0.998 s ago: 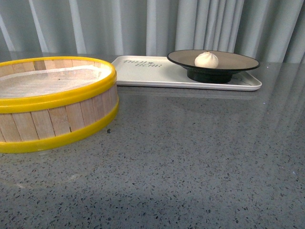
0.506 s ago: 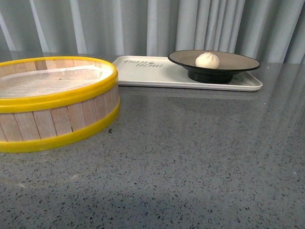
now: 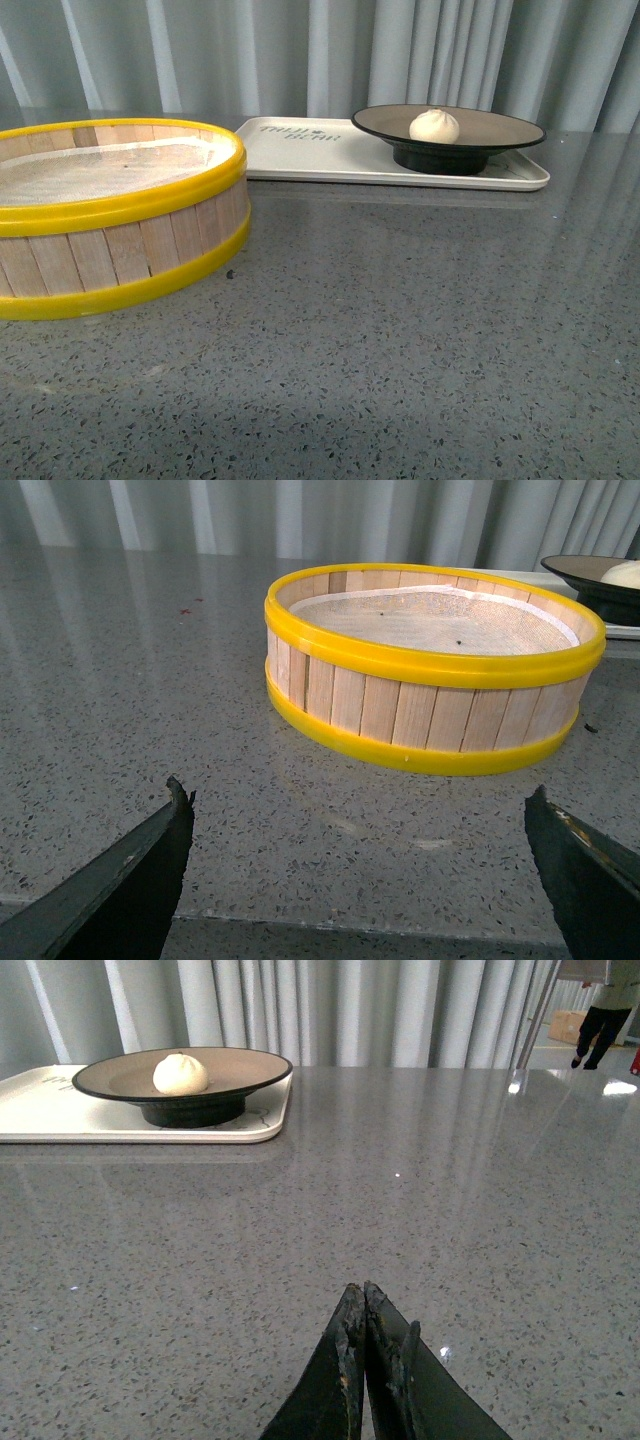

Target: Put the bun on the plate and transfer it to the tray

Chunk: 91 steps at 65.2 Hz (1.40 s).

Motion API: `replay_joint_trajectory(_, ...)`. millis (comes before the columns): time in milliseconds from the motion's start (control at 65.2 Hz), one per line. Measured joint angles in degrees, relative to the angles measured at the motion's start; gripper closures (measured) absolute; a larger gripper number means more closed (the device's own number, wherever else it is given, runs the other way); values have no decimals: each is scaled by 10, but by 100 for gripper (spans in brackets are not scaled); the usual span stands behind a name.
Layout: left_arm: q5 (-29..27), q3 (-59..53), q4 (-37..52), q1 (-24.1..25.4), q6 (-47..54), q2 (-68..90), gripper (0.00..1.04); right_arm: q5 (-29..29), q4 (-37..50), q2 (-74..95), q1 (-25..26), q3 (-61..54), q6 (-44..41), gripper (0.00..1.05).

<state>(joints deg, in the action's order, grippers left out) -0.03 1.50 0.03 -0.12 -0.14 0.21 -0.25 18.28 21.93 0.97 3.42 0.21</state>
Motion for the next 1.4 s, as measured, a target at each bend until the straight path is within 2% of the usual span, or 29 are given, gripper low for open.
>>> replay_joint_trajectory(660,0,0,0,0,0,0,7,2,-69,-108,-8,-31,0,103)
replay_joint_trajectory(752,0,0,0,0,0,0,7,2,-88,-126,-8,-31,0,103)
replay_joint_trajectory(844,0,0,0,0,0,0,7,2,-174,-192,-8,-31,-1,103)
replay_joint_trajectory(1120,0,0,0,0,0,0,7,2,-182,-217,-8,-31,-1,103)
replay_joint_trajectory(1243,0,0,0,0,0,0,7,2,-182,-217,-8,-31,-1,85)
replay_joint_trajectory(1381,0,0,0,0,0,0,7,2,-182,-217,-8,-31,-1,62)
replay_joint_trajectory(1397,0,0,0,0,0,0,7,2,-182,-217,-8,-31,-1,57)
